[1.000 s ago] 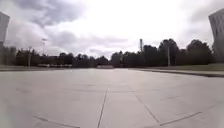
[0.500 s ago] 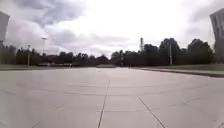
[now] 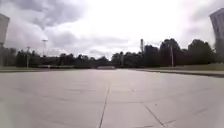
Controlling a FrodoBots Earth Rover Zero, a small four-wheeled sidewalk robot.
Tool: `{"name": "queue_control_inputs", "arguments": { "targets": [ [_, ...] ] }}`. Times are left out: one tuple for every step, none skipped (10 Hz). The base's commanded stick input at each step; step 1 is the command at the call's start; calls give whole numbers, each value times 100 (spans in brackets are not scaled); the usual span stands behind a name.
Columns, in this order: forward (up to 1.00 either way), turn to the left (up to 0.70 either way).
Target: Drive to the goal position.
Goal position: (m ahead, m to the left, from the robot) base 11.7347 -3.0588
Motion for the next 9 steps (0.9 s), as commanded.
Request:
{"name": "queue_control_inputs", "arguments": {
  "targets": [
    [70,0],
    [70,0],
    [70,0],
    [70,0],
    [70,0],
    [70,0],
    [70,0],
    [70,0],
    [70,0]
  ]
}}
